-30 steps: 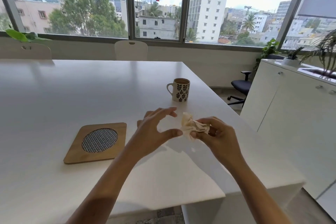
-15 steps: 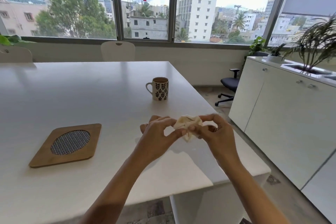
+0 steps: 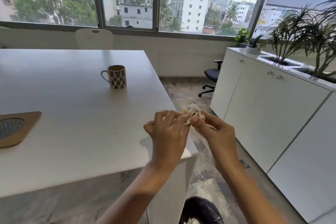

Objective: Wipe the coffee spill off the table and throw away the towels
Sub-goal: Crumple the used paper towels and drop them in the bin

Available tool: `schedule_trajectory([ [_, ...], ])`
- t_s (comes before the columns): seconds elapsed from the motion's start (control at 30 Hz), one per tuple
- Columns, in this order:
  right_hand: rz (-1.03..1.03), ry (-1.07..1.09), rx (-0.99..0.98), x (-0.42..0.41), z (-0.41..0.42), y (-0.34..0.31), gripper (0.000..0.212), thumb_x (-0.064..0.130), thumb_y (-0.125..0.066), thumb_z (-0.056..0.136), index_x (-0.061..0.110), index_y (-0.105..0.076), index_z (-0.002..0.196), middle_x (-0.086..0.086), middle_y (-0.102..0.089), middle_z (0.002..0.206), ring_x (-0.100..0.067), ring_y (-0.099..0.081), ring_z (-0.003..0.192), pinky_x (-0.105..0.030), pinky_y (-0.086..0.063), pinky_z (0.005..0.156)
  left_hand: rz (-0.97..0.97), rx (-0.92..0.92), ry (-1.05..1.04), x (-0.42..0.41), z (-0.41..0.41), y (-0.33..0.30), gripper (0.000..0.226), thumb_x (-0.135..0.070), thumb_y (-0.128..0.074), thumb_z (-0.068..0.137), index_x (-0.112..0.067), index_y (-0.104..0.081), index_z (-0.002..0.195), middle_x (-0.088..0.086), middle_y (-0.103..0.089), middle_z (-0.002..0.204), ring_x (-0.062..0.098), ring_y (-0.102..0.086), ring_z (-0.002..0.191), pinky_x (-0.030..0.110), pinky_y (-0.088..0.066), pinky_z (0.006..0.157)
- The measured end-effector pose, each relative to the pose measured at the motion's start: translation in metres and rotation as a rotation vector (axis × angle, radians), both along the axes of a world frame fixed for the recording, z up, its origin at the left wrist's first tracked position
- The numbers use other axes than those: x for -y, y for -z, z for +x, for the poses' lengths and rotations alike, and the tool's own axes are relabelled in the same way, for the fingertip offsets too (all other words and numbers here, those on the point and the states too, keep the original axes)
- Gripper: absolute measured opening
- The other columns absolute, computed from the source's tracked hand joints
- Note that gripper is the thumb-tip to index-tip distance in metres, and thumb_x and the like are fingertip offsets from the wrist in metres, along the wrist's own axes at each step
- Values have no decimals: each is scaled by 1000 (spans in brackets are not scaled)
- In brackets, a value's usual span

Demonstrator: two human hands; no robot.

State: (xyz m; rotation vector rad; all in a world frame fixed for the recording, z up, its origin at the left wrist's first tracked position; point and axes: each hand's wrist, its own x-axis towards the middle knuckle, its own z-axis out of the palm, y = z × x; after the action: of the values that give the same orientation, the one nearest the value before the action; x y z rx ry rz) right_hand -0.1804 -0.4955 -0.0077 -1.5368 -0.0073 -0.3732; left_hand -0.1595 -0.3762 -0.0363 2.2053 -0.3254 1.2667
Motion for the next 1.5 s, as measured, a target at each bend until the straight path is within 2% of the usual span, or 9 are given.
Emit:
schedule_trajectory([
  [0.1,2,23,-10,39,-4,4,45,25,-81,66,18,-69,109,10,-75,88,-5,-69,87,-18,-52,74,41,-48,51,41,-5,15,19,-27,-63,86,-32,-68,103,-13,-68,100,16,-55,99,44,-38,70],
  [0.2,-52,22,-20,80,-7,11,49,22,-82,64,15,-68,111,6,-75,90,-6,-70,87,-21,-53,78,52,-163,166,72,-13,31,41,-7,-67,83,-31,-64,115,-13,-66,111,17,-55,103,47,-44,70],
  [0.27,-135,23,-18,103,-10,17,46,22,-82,65,17,-69,109,5,-75,91,-7,-70,86,-22,-54,78,23,-205,216,87,-20,35,36,-8,-66,84,-29,-67,114,-13,-68,108,14,-57,101,35,-40,79],
  [0.37,-173,8,-42,126,-14,33,36,22,-82,65,19,-72,100,6,-75,83,-9,-70,81,-21,-55,74,-118,-292,221,103,-24,34,19,-29,-68,84,-30,-64,103,-16,-69,92,3,-61,85,27,-23,72],
  [0.57,-178,-48,-144,161,-14,75,33,9,-80,67,14,-72,99,-2,-75,87,-17,-71,84,-27,-56,78,-95,-509,413,126,-20,68,32,-24,-65,86,-16,-64,118,-11,-52,109,2,-52,90,17,-46,79],
  [0.83,-403,92,-280,176,-17,177,27,16,-79,71,23,-73,96,6,-67,66,-1,-56,58,-16,-44,57,-52,-700,569,139,-4,162,23,-13,-73,78,-5,-71,99,5,-71,90,10,-63,76,16,-49,71],
  [0.97,-659,202,-311,170,-4,232,27,8,-69,77,17,-68,103,4,-68,94,-7,-60,81,-27,-52,77,28,-895,578,144,13,209,24,-10,-67,83,-9,-69,107,6,-71,102,17,-67,88,28,-53,79],
  [1.13,-821,121,-527,168,14,278,40,6,-59,85,10,-55,125,-10,-58,117,-25,-56,105,-27,-41,87,291,-1136,490,144,32,249,53,4,-52,88,-8,-44,139,13,-56,134,27,-54,122,36,-43,102],
  [1.5,-845,213,-497,187,20,279,24,10,-59,88,7,-63,111,-10,-64,111,-21,-61,94,-21,-39,77,83,-1061,430,145,43,244,21,-5,-51,91,-4,-70,101,10,-69,99,24,-63,89,34,-51,80],
])
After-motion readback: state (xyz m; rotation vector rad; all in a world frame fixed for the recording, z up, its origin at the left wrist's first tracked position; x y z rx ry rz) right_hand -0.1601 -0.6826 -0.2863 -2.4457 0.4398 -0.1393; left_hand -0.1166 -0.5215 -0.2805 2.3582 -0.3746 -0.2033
